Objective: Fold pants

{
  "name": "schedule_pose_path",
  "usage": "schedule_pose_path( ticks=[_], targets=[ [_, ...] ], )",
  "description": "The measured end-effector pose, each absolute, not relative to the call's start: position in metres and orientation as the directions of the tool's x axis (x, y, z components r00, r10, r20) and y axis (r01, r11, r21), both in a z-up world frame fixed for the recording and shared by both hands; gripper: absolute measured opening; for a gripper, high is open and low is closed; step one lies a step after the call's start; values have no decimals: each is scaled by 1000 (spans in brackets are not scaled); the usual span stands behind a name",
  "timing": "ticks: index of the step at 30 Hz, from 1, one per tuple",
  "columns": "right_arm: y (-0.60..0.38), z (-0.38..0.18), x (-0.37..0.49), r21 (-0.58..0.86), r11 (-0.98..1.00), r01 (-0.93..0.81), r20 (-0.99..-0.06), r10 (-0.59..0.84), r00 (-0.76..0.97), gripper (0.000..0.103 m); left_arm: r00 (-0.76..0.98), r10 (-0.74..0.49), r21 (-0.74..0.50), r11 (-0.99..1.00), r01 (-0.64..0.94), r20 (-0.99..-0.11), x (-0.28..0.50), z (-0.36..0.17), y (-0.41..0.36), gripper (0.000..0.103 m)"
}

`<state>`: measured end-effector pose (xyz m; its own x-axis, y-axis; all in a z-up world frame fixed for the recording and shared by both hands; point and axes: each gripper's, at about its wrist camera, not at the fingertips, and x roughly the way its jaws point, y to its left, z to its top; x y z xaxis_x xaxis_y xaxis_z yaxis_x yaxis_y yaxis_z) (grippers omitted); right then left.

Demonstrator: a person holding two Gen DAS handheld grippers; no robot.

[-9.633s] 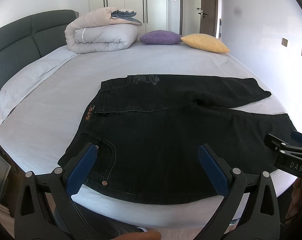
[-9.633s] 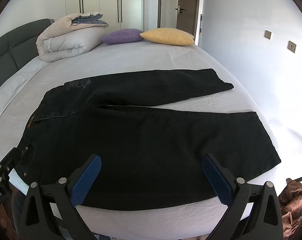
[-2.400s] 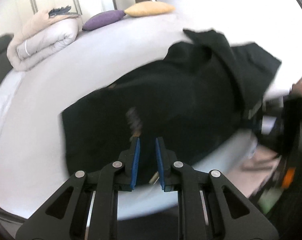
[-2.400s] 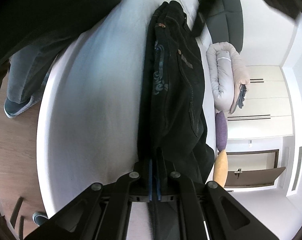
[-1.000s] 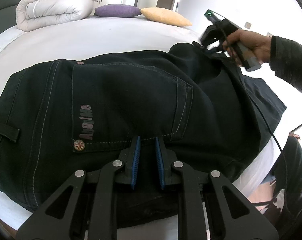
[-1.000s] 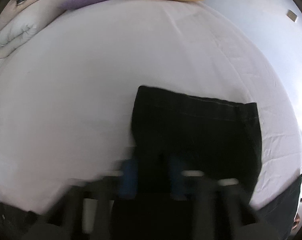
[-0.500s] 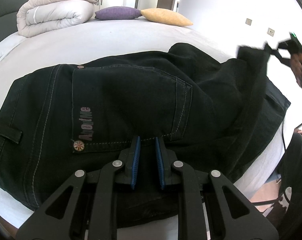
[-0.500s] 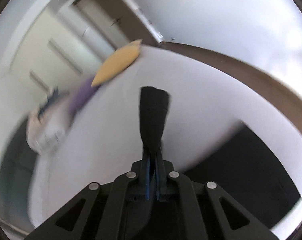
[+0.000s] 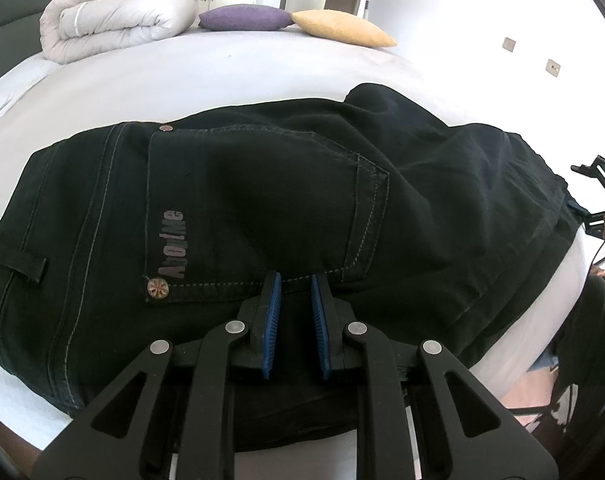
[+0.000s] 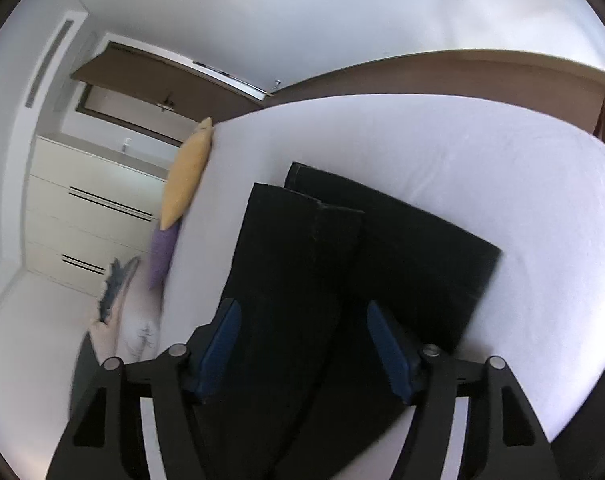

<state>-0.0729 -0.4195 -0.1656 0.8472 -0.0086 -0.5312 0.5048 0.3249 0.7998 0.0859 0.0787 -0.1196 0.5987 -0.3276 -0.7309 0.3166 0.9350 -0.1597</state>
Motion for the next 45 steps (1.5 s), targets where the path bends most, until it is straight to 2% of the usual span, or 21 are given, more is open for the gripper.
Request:
schedule_pose_path(
  ticks=[3, 7, 8, 10, 11, 12, 13, 20, 22, 25, 33, 38, 41, 44, 45],
  targets=[
    [-409, -165, -50, 781, 277, 560, -580, -10, 814, 69, 592, -319, -157, 938, 309, -740, 88, -119, 78, 16],
    [-413, -164, -33, 776, 264, 573, -590, -22, 807, 70, 591, -308, -148, 941, 304, -746, 90, -119, 74, 16],
    [-416, -164, -28, 782, 260, 567, -583, -19, 812, 67, 591, -307, -147, 941, 304, -746, 90, -119, 74, 16],
    [-422, -168, -20, 797, 259, 545, -564, -2, 826, 41, 591, -307, -147, 941, 304, -746, 90, -119, 74, 16],
    [-426, -172, -15, 793, 260, 551, -575, 17, 818, 15, 590, -306, -146, 941, 304, -747, 90, -119, 74, 16],
    [-430, -175, -14, 785, 255, 565, -589, 21, 808, 8, 590, -305, -143, 942, 305, -748, 90, -119, 73, 16],
    [-432, -176, -17, 785, 253, 565, -587, 13, 809, 5, 590, -304, -141, 941, 306, -748, 90, -119, 74, 16],
    [-431, -163, -68, 790, 297, 536, -543, -67, 837, 4, 580, -315, -161, 940, 302, -751, 91, -118, 77, 16],
    [-428, -168, -79, 777, 303, 552, -554, -86, 828, 4, 574, -312, -156, 940, 305, -757, 93, -116, 76, 16],
    [-431, -190, -90, 804, 234, 547, -547, -70, 834, 2, 567, -310, -148, 938, 313, -763, 95, -114, 76, 16],
    [-430, -187, -87, 793, 264, 550, -552, -73, 831, 2, 557, -298, -135, 939, 315, -775, 99, -110, 76, 16],
    [-439, -194, -81, 800, 278, 532, -550, -15, 835, 0, 557, -303, -140, 939, 315, -774, 99, -110, 76, 16],
    [-438, -191, -87, 793, 299, 531, -556, -2, 831, 2, 565, -305, -147, 940, 307, -767, 96, -112, 76, 16],
    [-434, -179, -99, 753, 320, 575, -585, -77, 808, 5, 572, -306, -153, 941, 301, -761, 95, -112, 78, 16],
    [-432, -174, -102, 738, 326, 591, -593, -104, 798, 10, 573, -308, -155, 941, 301, -759, 94, -112, 79, 16]
  ],
)
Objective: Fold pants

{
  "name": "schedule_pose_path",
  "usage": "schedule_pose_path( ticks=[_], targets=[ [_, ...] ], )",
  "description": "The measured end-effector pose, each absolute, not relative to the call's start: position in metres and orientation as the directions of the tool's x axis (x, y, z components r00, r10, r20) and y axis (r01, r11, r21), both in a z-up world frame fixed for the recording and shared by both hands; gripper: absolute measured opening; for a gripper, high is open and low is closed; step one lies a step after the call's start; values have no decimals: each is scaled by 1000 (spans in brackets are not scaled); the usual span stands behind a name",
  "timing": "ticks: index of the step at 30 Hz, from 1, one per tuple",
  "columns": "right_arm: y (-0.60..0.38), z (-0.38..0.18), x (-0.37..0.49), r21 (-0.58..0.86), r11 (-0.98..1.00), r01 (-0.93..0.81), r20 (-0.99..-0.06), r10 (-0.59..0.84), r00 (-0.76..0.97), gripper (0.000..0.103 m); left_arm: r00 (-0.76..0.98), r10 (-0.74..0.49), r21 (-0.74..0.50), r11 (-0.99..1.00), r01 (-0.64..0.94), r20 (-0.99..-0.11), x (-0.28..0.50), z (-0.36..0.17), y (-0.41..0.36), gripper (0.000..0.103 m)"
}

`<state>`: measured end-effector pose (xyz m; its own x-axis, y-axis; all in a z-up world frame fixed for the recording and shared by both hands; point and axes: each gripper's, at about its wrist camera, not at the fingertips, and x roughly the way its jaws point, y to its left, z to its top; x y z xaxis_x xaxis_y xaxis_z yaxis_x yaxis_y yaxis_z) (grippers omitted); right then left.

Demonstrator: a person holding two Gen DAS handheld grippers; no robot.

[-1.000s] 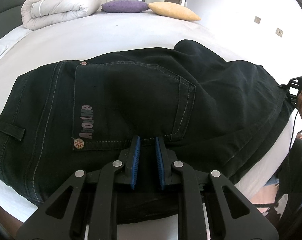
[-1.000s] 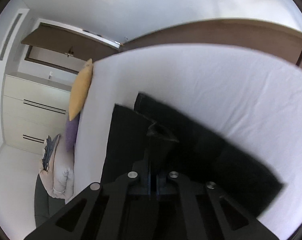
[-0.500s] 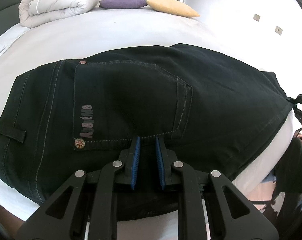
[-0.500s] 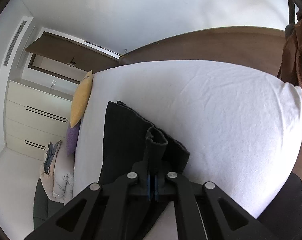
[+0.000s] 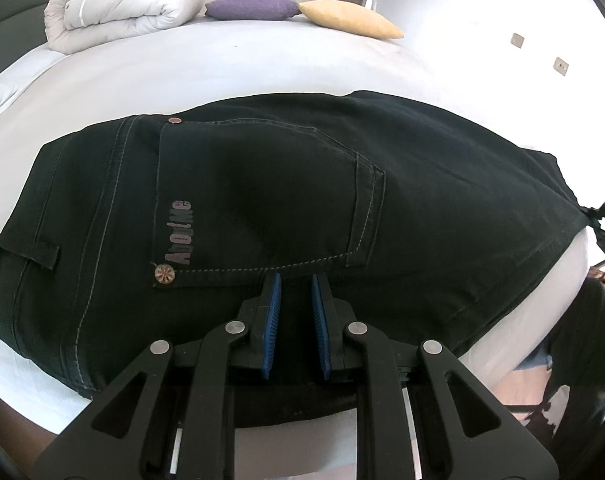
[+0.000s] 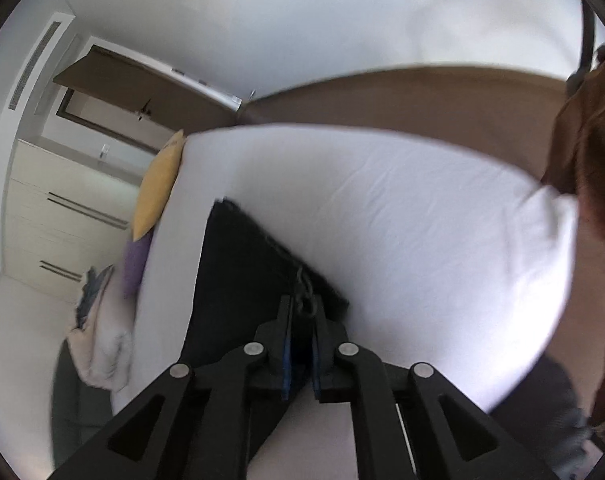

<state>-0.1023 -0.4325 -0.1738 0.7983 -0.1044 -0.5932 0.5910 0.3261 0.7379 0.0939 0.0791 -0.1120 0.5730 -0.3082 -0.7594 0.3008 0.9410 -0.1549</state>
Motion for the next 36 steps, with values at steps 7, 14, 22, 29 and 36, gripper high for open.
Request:
schedule_pose_path(
  ticks=[7, 14, 22, 29, 36],
  targets=[
    [-410, -112, -98, 622, 433, 653, -588, -293, 754, 57, 576, -315, -165, 940, 298, -754, 89, -114, 87, 16],
    [-332, -106, 0, 560, 704, 437, -638, 29, 770, 26, 578, -306, -160, 943, 290, -756, 86, -112, 86, 16],
    [-348, -148, 74, 544, 733, 409, -733, 179, 656, 25, 586, -312, -170, 943, 286, -748, 86, -113, 87, 16],
    [-380, -167, 120, 446, 750, 488, -787, 69, 613, 0, 585, -314, -171, 943, 286, -748, 85, -113, 87, 16],
    [-390, -140, 152, 307, 745, 592, -794, -143, 591, 3, 592, -319, -183, 943, 279, -740, 84, -113, 91, 16]
  ],
)
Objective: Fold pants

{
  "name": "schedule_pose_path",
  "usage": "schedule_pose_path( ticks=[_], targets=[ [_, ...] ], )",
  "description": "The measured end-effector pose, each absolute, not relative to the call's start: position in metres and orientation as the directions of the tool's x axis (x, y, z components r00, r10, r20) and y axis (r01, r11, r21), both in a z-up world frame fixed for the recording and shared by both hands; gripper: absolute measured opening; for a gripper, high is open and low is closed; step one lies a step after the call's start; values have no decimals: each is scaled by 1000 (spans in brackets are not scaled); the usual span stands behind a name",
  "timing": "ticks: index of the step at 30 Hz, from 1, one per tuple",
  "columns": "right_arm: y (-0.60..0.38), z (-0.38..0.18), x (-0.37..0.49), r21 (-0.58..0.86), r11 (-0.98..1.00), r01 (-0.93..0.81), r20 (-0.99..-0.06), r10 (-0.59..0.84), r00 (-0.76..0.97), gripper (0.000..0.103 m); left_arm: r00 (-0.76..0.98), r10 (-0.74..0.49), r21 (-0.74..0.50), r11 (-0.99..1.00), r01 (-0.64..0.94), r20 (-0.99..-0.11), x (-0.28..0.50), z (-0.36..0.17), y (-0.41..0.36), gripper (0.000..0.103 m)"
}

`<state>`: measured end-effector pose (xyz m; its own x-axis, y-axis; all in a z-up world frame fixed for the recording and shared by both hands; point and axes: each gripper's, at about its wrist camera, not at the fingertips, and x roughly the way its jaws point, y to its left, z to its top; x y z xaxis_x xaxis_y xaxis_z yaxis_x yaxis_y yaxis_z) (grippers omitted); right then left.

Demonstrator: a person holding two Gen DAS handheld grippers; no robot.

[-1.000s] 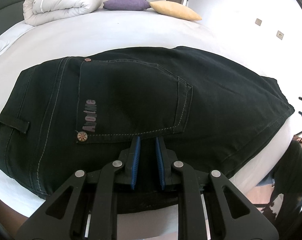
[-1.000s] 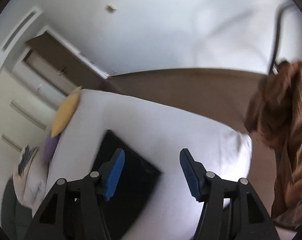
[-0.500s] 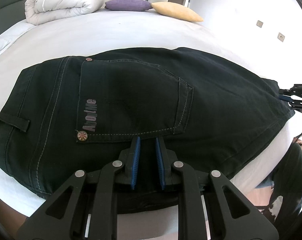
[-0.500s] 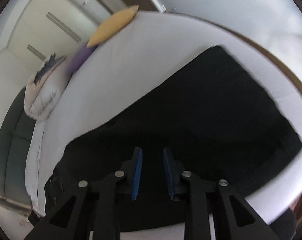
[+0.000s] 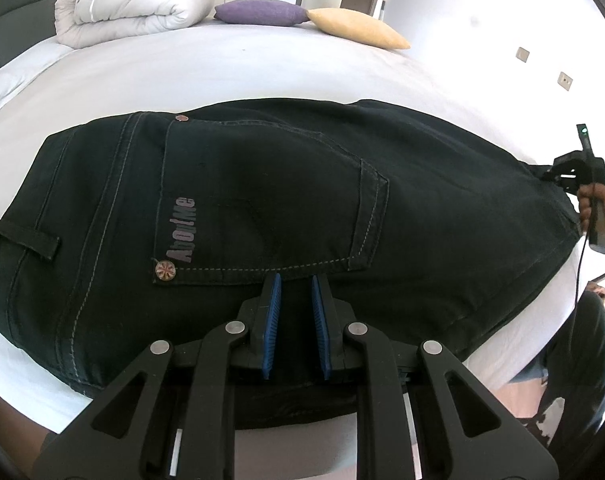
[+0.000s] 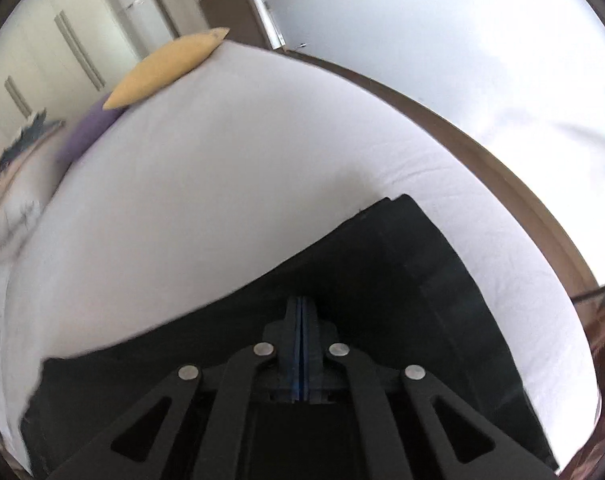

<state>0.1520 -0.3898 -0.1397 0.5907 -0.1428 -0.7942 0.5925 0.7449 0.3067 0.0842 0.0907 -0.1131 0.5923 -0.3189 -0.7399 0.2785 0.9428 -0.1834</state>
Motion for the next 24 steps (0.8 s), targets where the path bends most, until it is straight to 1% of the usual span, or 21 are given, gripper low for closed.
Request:
schedule_pose_path(
  ticks=[1, 2, 4, 6, 8, 9, 10, 13, 14, 16, 18, 19, 20, 22, 24],
  targets=[
    [-380, -132, 150, 347, 752, 560, -777, -104, 621, 6, 592, -321, -186, 942, 278, -739, 84, -113, 91, 16],
    [-365, -127, 150, 398, 768, 502, -761, -30, 648, 6, 593, -321, -188, 943, 276, -739, 84, -113, 92, 16],
    [-331, -124, 153, 452, 803, 387, -754, 112, 647, 6, 594, -319, -187, 943, 274, -739, 84, -114, 93, 16],
    [-301, -129, 161, 441, 839, 319, -774, 175, 609, 5, 594, -316, -186, 944, 271, -740, 83, -113, 94, 16],
    [-289, -148, 178, 449, 839, 306, -801, 226, 554, 5, 594, -316, -185, 944, 272, -740, 82, -112, 95, 16],
    [-290, -161, 191, 440, 835, 331, -822, 226, 523, 0, 593, -317, -186, 944, 273, -740, 82, -112, 94, 16],
    [-295, -169, 194, 445, 826, 347, -824, 225, 520, 0, 592, -318, -186, 944, 274, -740, 82, -112, 94, 16],
    [-315, -171, 218, 498, 786, 367, -793, 242, 559, 0, 590, -321, -189, 943, 275, -741, 83, -112, 94, 16],
    [-324, -169, 224, 495, 780, 383, -789, 220, 573, 0, 591, -322, -190, 942, 276, -740, 83, -112, 94, 16],
    [-341, -166, 226, 447, 791, 418, -789, 128, 600, 0, 591, -321, -191, 943, 274, -740, 84, -113, 93, 16],
    [-363, -158, 222, 389, 766, 511, -790, -8, 613, 0, 592, -321, -191, 943, 273, -740, 84, -112, 94, 16],
    [-369, -156, 211, 390, 741, 547, -789, -38, 614, 0, 593, -321, -190, 943, 273, -739, 84, -112, 94, 16],
    [-375, -153, 202, 408, 714, 569, -780, -52, 624, 3, 593, -321, -191, 943, 273, -738, 84, -112, 94, 16],
    [-370, -140, 185, 454, 720, 525, -742, -20, 670, 3, 596, -318, -192, 944, 267, -738, 84, -113, 94, 16],
    [-345, -131, 173, 511, 748, 425, -708, 85, 701, 5, 602, -306, -181, 948, 260, -738, 84, -113, 92, 16]
  ],
)
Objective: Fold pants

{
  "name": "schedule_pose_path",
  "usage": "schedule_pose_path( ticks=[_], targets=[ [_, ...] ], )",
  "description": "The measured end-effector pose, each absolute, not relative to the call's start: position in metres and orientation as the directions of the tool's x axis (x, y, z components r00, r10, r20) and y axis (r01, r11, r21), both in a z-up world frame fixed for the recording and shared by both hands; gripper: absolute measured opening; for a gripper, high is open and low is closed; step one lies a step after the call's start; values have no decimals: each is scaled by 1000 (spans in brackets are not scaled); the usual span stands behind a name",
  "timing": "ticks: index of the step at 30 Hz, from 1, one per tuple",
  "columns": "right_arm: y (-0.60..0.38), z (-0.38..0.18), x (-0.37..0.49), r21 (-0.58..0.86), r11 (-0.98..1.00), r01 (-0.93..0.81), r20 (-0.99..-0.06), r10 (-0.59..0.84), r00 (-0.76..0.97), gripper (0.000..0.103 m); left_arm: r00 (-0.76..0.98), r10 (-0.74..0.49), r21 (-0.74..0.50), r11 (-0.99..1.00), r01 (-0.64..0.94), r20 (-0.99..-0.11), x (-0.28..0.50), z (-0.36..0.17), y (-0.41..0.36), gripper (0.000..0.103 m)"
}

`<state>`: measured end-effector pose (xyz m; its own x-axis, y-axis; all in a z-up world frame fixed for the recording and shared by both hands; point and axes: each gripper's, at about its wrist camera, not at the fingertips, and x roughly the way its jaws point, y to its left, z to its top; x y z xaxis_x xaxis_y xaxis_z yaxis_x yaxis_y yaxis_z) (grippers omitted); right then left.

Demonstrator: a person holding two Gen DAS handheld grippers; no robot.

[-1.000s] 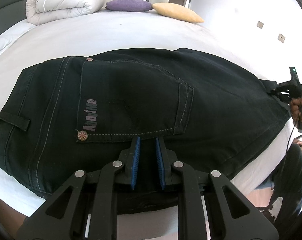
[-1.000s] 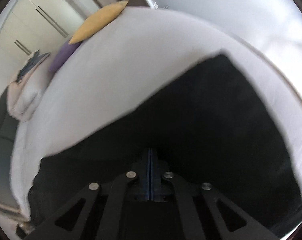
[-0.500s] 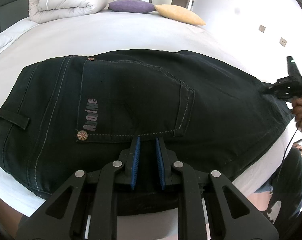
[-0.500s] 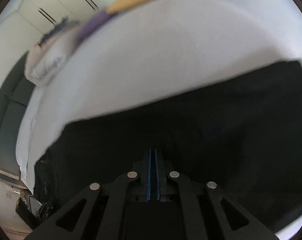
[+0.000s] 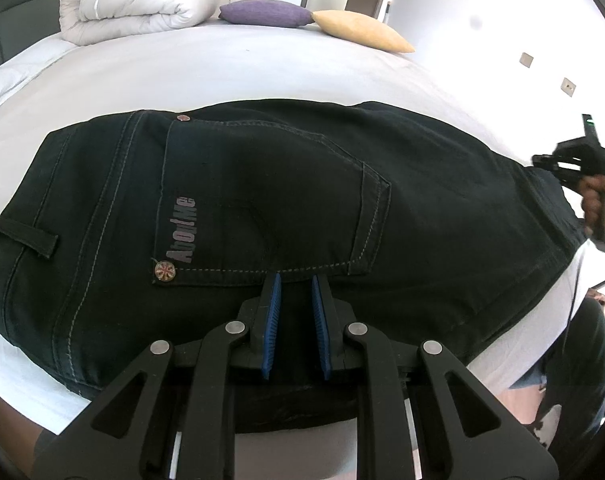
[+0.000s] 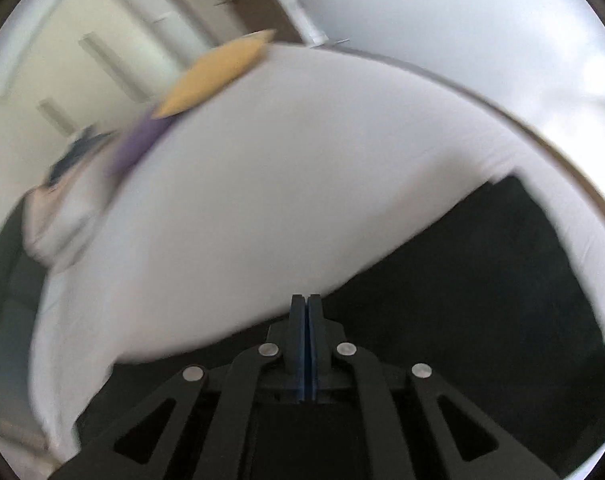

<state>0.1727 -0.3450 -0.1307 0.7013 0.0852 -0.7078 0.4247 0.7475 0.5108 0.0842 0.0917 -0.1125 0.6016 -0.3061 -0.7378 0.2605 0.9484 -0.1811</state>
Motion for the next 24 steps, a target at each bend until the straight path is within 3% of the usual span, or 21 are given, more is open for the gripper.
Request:
schedule_pose_path(
  ticks=[2, 5, 6, 8, 15, 18, 20, 24],
  targets=[
    [-316, -136, 160, 558, 774, 301, -687, 227, 690, 11, 607, -295, -171, 952, 255, -738, 83, -113, 89, 16],
    [-297, -166, 143, 586, 766, 265, -700, 314, 641, 13, 606, -286, -158, 953, 258, -742, 81, -112, 86, 16],
    [-302, -180, 137, 593, 753, 285, -705, 314, 636, 0, 603, -288, -157, 953, 260, -744, 81, -112, 86, 16],
    [-320, -193, 128, 669, 682, 295, -650, 345, 677, 0, 598, -290, -158, 952, 264, -748, 81, -111, 85, 16],
    [-407, -198, 68, 714, 538, 449, -582, 99, 807, 0, 597, -270, -152, 959, 240, -756, 82, -106, 79, 16],
    [-410, -197, 67, 684, 574, 450, -585, 63, 808, 0, 593, -241, -132, 966, 221, -768, 83, -90, 71, 16],
    [-397, -196, 73, 608, 650, 457, -606, 7, 796, 0, 629, -285, -149, 954, 261, -724, 86, -66, 53, 16],
    [-398, -203, 75, 637, 619, 459, -590, 8, 808, 0, 594, -391, -157, 900, 406, -704, 109, -45, -16, 16]
  ],
)
